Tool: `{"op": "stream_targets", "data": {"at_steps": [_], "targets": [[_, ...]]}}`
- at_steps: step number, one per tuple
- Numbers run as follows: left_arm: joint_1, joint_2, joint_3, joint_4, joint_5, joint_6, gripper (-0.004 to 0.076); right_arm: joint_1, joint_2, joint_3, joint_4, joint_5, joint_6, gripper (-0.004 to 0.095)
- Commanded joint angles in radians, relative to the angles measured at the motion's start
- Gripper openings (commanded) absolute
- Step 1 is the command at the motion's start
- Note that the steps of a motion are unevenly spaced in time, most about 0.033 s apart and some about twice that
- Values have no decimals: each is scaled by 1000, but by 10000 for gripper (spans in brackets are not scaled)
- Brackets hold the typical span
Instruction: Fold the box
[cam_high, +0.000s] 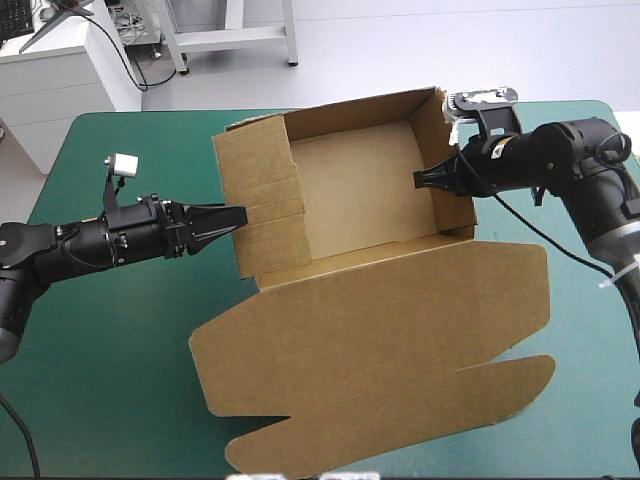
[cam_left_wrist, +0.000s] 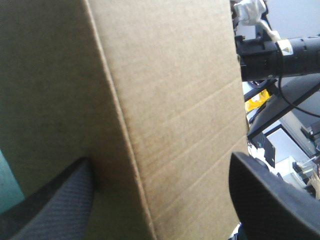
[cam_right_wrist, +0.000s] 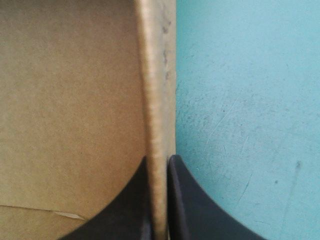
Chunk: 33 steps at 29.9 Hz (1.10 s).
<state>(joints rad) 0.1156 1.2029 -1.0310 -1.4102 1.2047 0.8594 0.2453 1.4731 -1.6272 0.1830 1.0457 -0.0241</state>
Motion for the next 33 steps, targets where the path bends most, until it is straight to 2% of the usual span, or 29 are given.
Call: {"op": "stream_targets", "data": {"at_steps": [1, 8, 16, 20, 25, 33], "targets": [[-7, -24, -63, 22, 16, -108, 531, 40, -35, -36, -51, -64, 68, 3], [-111, -24, -161, 336, -139, -389, 531, 107, -35, -36, -147, -93, 158, 4], [-300, -24, -164, 679, -348, -663, 531, 179, -35, -36, -246, -103, 233, 4], [-354, -18, -164, 769, -428, -767, 531, 210, -35, -36, -274, -103, 252, 4], [-359, 16, -167, 775, -465, -779, 531, 237, -35, -36, -297, -105, 278, 4], [-359, 45, -167, 775, -484, -779, 529, 326, -35, -36, -477, -102, 385, 4]]}}
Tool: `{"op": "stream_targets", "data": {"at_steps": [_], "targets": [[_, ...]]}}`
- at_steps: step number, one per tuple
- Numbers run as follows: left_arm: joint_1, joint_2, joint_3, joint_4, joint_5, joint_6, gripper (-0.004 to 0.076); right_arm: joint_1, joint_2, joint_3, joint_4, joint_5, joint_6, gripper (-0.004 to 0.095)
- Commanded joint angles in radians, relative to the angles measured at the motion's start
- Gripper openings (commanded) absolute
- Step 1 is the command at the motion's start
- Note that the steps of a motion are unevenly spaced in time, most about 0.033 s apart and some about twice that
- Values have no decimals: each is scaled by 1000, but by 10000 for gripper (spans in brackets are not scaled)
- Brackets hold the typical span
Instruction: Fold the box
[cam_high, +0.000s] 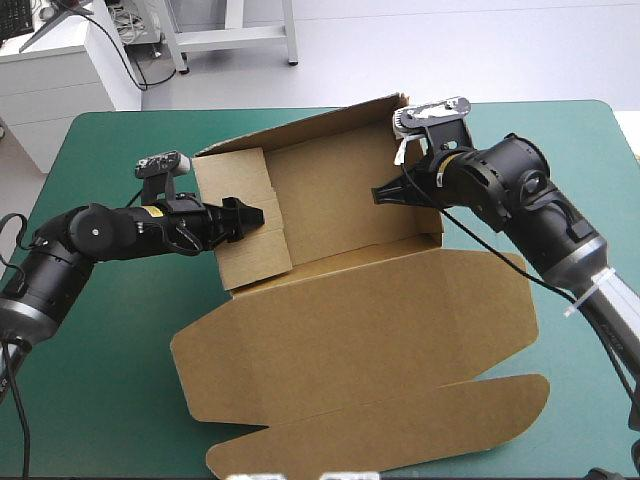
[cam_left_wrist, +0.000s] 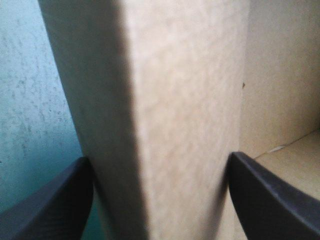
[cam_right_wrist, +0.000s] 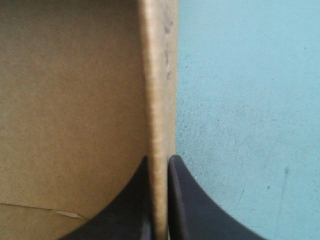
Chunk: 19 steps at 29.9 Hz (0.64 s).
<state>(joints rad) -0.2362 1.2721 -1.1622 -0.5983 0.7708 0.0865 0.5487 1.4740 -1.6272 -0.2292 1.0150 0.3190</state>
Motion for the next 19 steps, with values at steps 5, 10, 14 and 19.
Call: {"op": "stream_targets", "data": {"at_steps": [5, 10, 14, 19], "targets": [[-7, -24, -36, -37, -52, -6, 525, 27, -35, -36, -97, -69, 73, 4], [-24, -24, -36, -32, -65, -6, 314, 27, -35, -36, -100, -69, 73, 4], [-24, -24, -36, -34, -70, 12, -1, 27, -35, -36, -96, -65, 75, 3], [-24, -24, -39, -25, -66, 21, -9, 27, -35, -36, -80, -22, 77, 3]]}}
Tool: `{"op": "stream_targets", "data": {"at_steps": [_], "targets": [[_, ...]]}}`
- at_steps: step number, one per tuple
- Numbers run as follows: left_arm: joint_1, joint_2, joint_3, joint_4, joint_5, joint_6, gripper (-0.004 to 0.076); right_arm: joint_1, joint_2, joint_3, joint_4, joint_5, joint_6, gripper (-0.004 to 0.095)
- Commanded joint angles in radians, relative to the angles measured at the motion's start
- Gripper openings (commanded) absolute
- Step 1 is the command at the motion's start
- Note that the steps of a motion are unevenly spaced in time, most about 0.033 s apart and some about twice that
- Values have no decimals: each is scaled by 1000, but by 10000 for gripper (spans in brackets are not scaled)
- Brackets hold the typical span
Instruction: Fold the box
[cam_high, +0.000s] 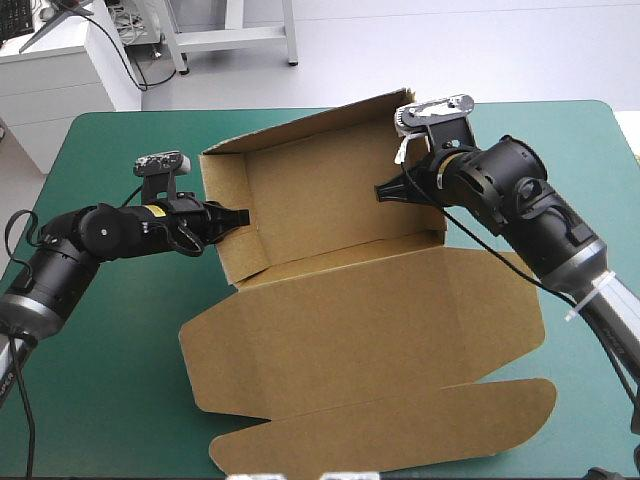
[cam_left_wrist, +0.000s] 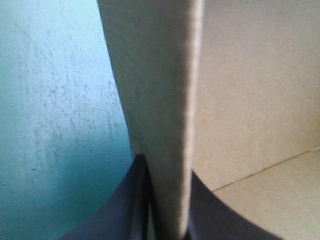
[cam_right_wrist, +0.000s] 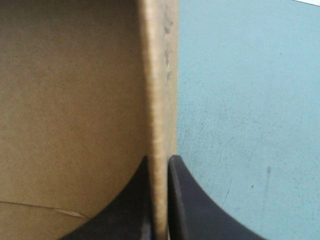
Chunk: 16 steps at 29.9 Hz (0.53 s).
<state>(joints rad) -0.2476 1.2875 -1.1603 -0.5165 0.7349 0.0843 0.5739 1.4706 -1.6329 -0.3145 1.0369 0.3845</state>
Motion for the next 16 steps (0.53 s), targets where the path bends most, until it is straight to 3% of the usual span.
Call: {"op": "stream_targets", "data": {"at_steps": [1, 12, 16], "targets": [[-12, -39, -48, -91, -19, 23, -9, 2, -32, -31, 7, -25, 18, 3], [-12, 206, -332, 89, 288, -65, -9, -93, 95, -147, 187, 195, -76, 3], [-58, 295, -408, 190, 315, -137, -9, -126, 166, -190, 253, 214, -104, 3]]}}
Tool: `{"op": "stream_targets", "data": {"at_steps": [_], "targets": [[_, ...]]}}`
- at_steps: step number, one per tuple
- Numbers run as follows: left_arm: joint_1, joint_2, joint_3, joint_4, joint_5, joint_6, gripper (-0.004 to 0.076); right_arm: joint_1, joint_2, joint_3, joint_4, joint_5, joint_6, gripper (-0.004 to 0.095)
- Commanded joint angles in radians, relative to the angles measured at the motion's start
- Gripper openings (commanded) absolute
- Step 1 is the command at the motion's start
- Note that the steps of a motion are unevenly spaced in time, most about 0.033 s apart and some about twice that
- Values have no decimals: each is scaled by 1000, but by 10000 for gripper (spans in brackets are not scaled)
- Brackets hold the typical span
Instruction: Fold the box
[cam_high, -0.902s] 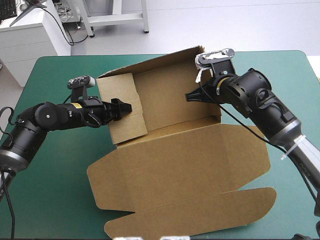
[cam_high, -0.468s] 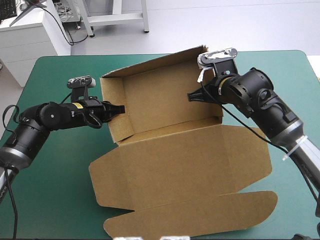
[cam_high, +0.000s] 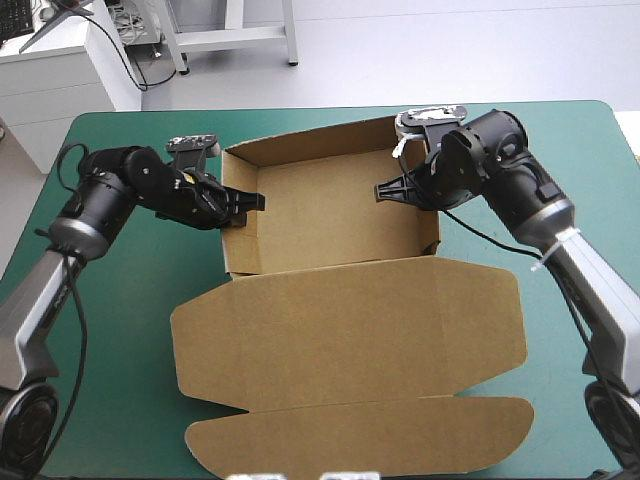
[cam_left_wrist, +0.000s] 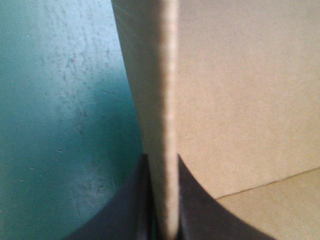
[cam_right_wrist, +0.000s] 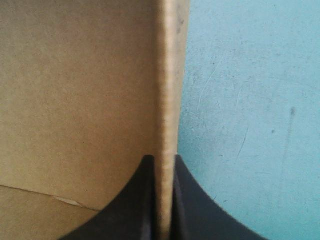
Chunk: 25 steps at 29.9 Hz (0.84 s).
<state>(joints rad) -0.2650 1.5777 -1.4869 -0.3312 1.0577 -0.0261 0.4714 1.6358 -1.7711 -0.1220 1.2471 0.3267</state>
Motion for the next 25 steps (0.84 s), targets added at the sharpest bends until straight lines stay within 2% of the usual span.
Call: {"op": "stream_targets", "data": {"at_steps": [1, 6, 14, 25], "targets": [[-60, 25, -98, 50, -5, -55, -8, -37, 18, -51, 85, 4, -57, 3], [-102, 123, -184, 110, 49, -108, -9, -91, 89, -51, 166, 4, -91, 3], [-102, 282, -304, 101, 170, -131, -8, -101, 195, -51, 162, 4, -115, 3], [-102, 343, -347, 107, 180, -154, -8, -103, 272, -51, 139, 4, -127, 6]]}}
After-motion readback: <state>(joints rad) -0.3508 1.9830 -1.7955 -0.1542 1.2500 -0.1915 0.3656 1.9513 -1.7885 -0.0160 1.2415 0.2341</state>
